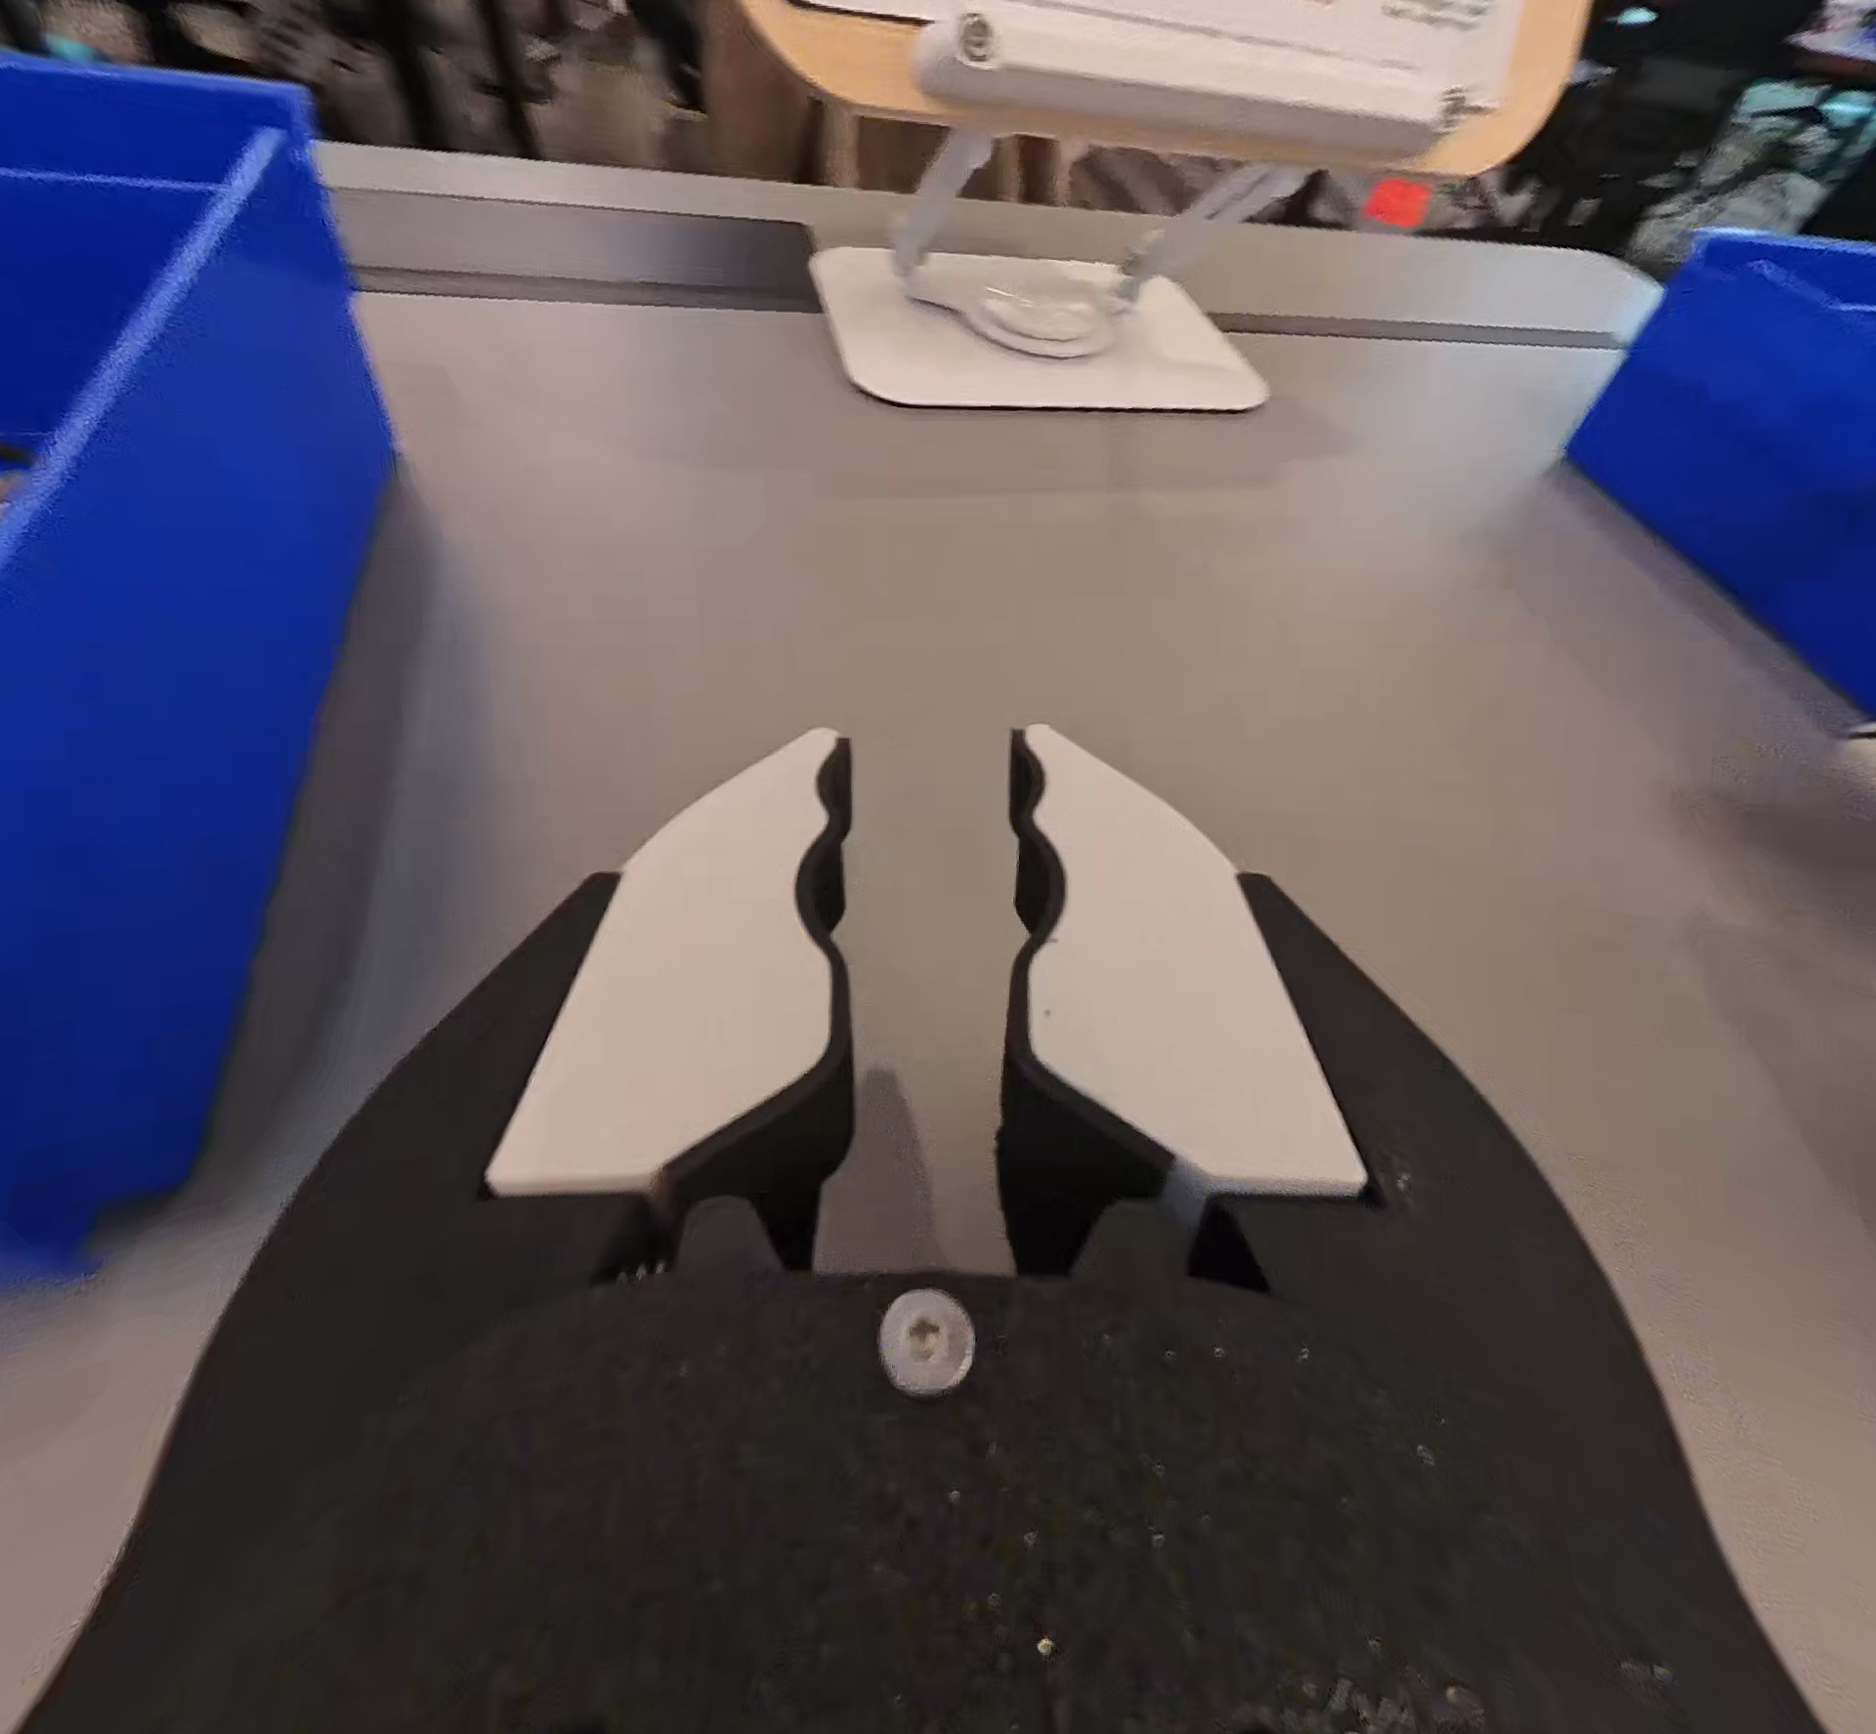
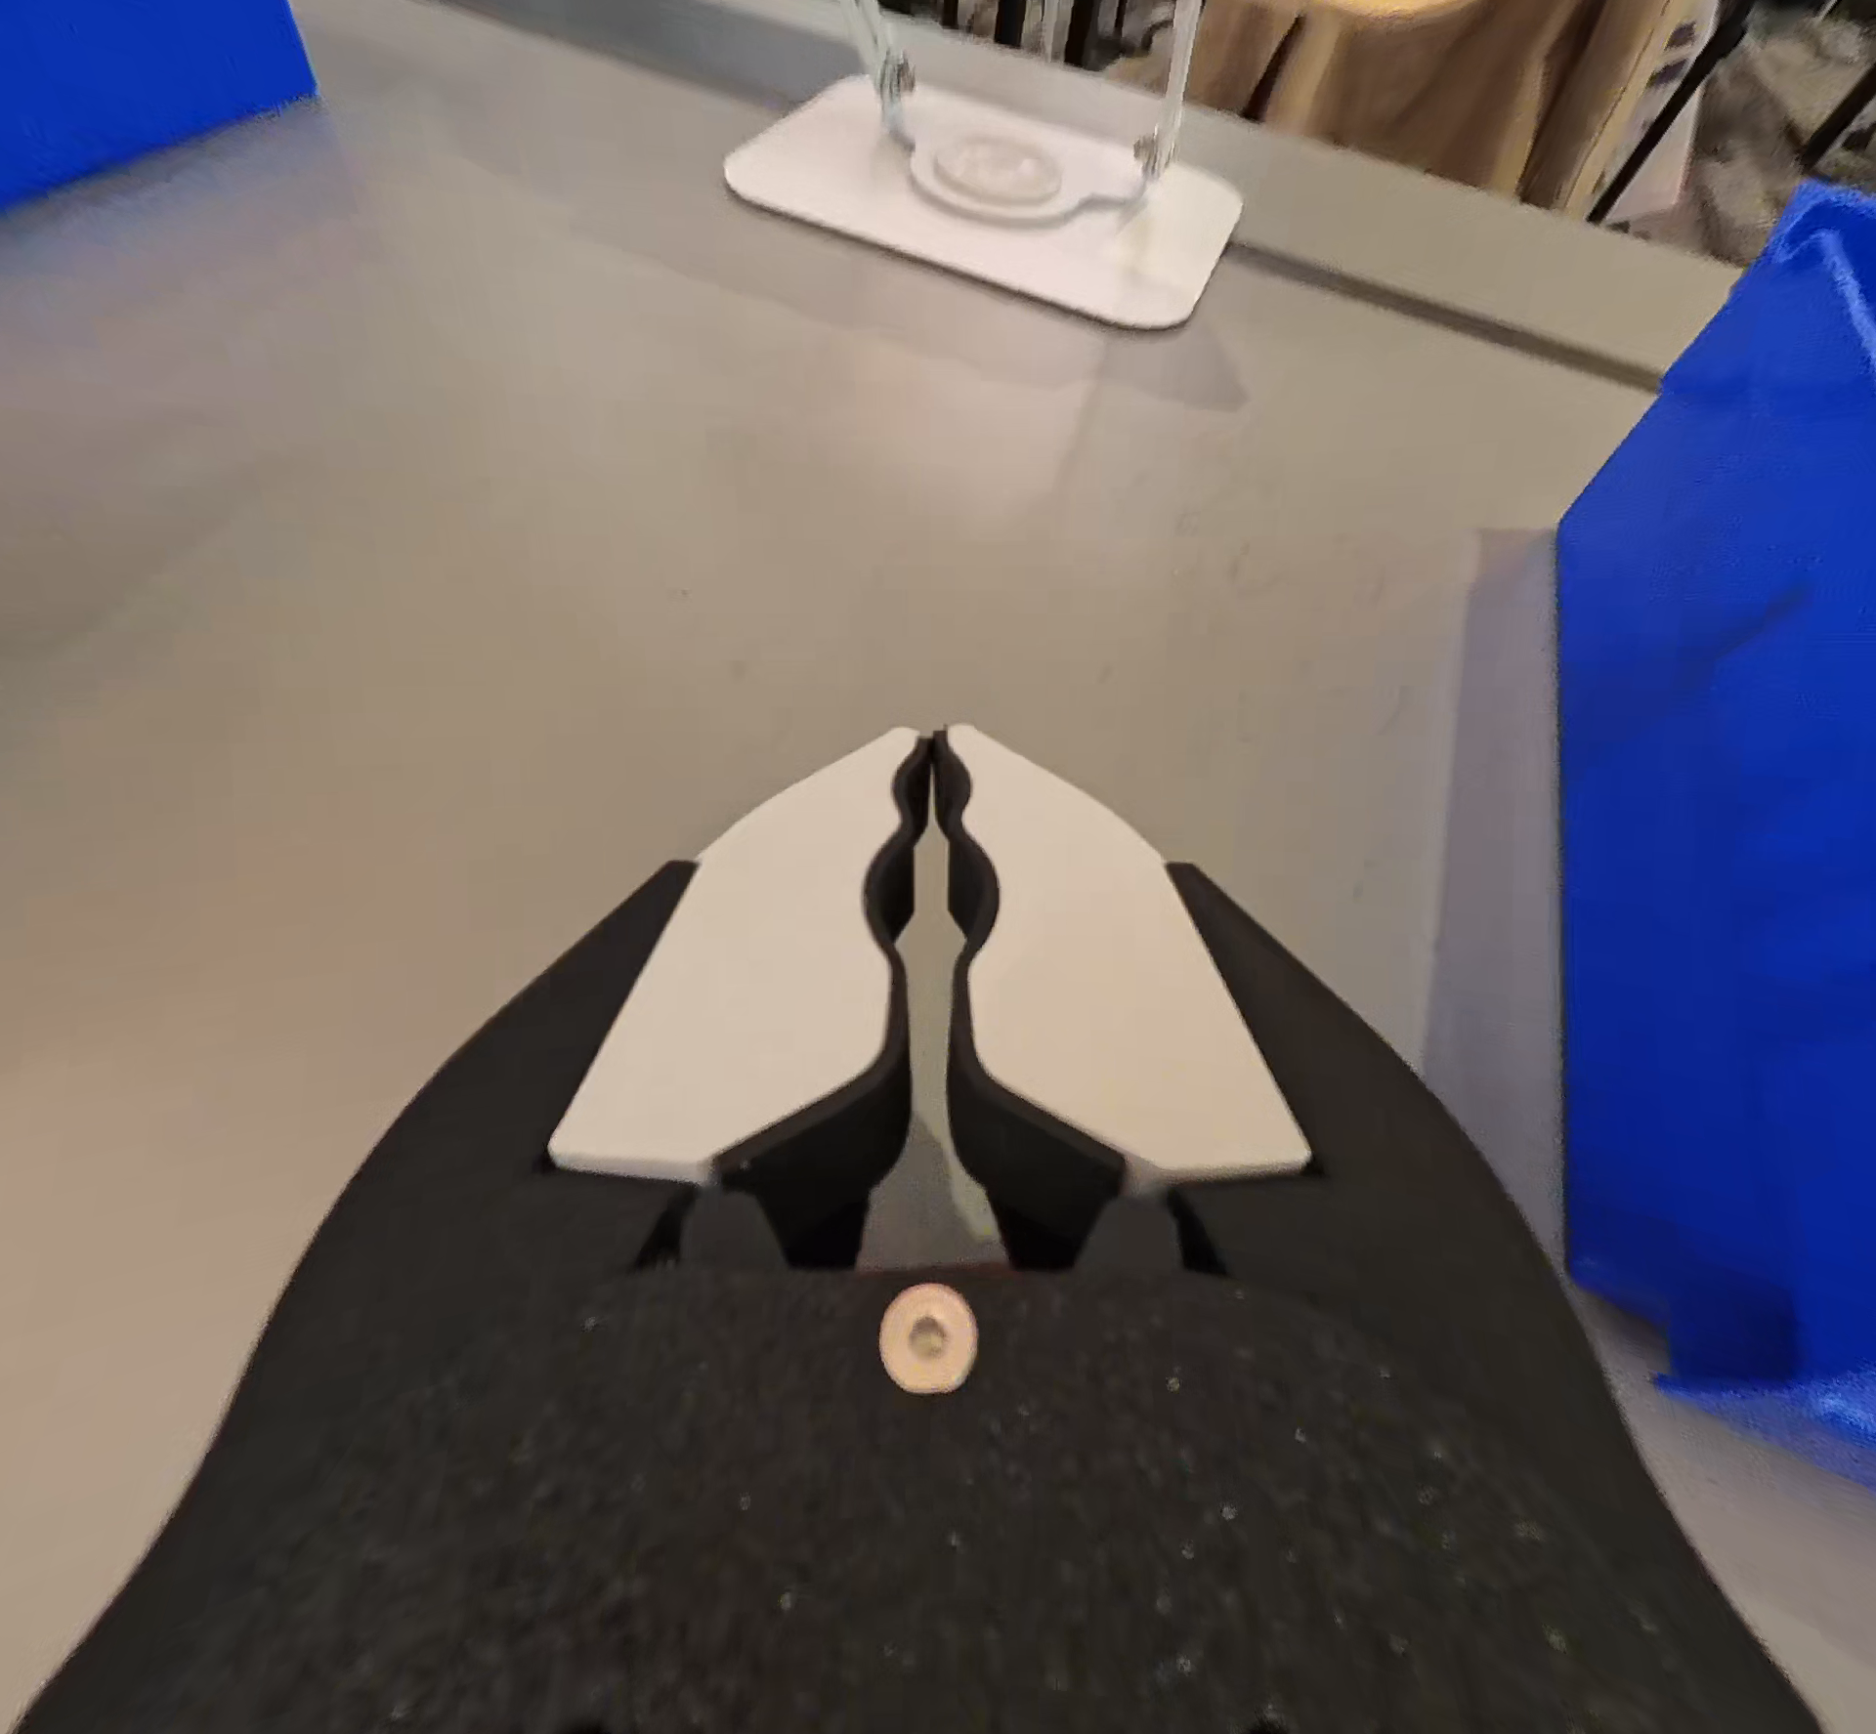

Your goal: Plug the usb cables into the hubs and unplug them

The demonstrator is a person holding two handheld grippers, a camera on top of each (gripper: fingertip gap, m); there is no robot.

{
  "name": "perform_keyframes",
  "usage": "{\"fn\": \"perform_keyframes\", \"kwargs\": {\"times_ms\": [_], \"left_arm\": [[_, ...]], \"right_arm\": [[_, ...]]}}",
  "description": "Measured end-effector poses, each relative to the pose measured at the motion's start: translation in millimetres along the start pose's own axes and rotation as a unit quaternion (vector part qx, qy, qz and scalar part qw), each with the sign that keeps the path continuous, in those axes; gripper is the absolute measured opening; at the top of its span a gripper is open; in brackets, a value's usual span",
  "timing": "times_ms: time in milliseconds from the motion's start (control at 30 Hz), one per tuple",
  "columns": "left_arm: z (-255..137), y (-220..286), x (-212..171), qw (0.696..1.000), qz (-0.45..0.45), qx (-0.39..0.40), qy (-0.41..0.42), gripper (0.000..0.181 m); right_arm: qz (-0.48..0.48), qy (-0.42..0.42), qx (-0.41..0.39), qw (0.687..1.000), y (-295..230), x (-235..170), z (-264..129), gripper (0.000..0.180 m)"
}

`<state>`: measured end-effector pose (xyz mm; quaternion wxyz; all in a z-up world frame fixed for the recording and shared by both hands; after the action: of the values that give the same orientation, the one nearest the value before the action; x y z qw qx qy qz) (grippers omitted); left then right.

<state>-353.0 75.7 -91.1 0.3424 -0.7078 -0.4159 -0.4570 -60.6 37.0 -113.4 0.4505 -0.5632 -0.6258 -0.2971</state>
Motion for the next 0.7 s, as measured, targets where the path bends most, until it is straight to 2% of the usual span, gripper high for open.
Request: {"fn": "perform_keyframes", "kwargs": {"times_ms": [67, 133, 167, 200, 267, 400, 700], "left_arm": [[-8.0, -1.2, -5.1, 0.999, 0.019, 0.040, 0.009, 0.038], [-15.1, -2.6, -8.3, 0.996, 0.036, 0.077, 0.021, 0.052], [-17.7, -2.6, -9.8, 0.995, 0.042, 0.089, 0.024, 0.055], [-20.9, -3.1, -9.2, 0.994, 0.043, 0.101, 0.030, 0.055], [-26.3, -1.5, -5.0, 0.993, 0.047, 0.100, 0.050, 0.057], [-20.4, 0.3, -9.9, 0.995, 0.053, 0.085, 0.030, 0.061], [-16.4, 7.0, -12.8, 0.997, 0.053, 0.051, 0.015, 0.065]], "right_arm": [[0.019, 0.023, 0.025, 0.999, -3.7, 4.9, -4.6, 0.004], [0.045, 0.015, 0.047, 0.998, -3.6, 9.4, -4.0, 0.024], [0.053, 0.008, 0.037, 0.998, -0.3, 10.9, -1.9, 0.039], [0.052, 0.007, 0.027, 0.998, 2.5, 11.7, -0.4, 0.045], [0.045, 0.020, 0.007, 0.999, 7.3, 11.5, 1.0, 0.048], [0.035, 0.025, -0.019, 0.999, 11.1, 7.6, 3.0, 0.058], [0.019, 0.037, -0.021, 0.999, 11.1, 6.6, -1.4, 0.058]]}}
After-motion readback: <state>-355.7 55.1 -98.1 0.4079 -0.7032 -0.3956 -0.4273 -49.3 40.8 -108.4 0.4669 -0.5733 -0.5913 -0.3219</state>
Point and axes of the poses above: each gripper's, where its closed fingertips meet, z out along the fingers, x out of its top, y = z × x across the jaws, the point moved 6 cm from there along -z, back along the fingers, and after that the axes turned 15 degrees about z, right-handed, at the moved point
